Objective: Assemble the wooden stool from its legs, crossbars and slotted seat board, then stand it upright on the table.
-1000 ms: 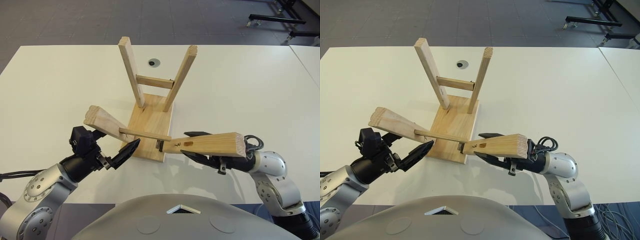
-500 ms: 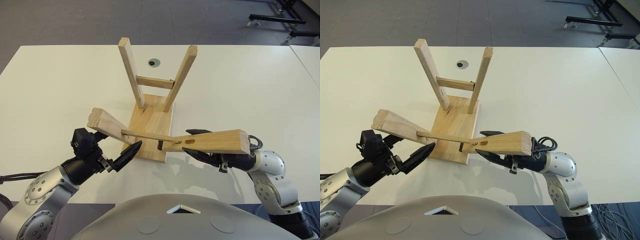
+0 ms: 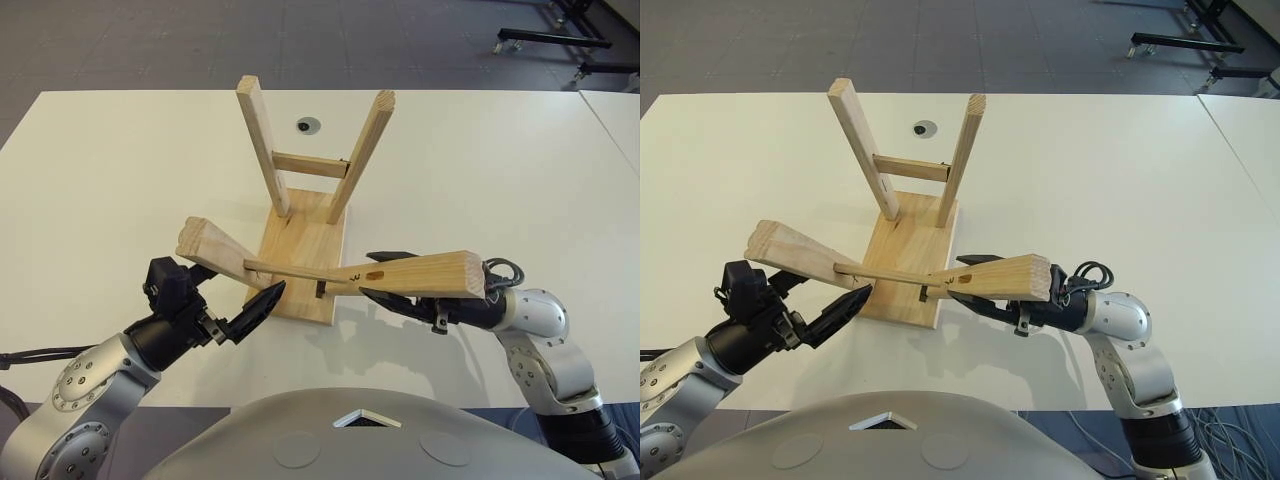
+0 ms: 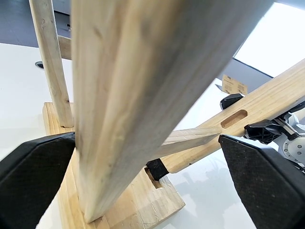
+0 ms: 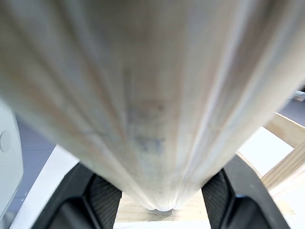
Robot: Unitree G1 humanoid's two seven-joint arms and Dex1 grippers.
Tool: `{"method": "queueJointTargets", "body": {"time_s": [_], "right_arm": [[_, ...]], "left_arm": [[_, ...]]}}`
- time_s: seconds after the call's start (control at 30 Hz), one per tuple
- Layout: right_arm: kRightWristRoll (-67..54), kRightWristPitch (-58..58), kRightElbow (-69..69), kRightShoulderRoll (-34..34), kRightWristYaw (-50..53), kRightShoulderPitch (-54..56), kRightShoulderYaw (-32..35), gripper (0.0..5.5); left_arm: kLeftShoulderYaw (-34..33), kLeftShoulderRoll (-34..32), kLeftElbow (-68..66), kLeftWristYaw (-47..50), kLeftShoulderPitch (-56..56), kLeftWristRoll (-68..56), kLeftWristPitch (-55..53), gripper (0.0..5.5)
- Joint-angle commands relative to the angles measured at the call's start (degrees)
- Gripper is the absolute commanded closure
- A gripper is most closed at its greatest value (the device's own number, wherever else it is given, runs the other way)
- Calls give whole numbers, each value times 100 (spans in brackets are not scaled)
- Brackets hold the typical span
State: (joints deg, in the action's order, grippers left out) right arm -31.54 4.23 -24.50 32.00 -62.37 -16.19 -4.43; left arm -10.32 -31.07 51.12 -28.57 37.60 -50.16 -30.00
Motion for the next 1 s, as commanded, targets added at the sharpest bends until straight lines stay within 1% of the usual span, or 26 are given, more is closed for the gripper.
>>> {"method": "queueJointTargets", "body": {"time_s": [0.03, 0.33, 0.53, 0.73, 1.0], "right_arm": [[133, 11, 217, 192, -107, 119, 106, 344], [81, 13, 420, 288, -272, 319, 124, 344], [322, 280, 804, 422, -405, 591, 174, 344], [206, 377, 916, 434, -534, 664, 136, 344], [304, 739, 1375, 616, -1109, 912, 123, 344]], "left_arm": [[-2, -8, 95, 54, 29, 16, 22, 10], [34, -6, 126, 126, -15, -18, -7, 10], [24, -12, 139, 115, 42, -33, 7, 10], [32, -4, 101, 75, 47, 3, 39, 10], [90, 25, 73, 88, -3, 69, 59, 10]]}}
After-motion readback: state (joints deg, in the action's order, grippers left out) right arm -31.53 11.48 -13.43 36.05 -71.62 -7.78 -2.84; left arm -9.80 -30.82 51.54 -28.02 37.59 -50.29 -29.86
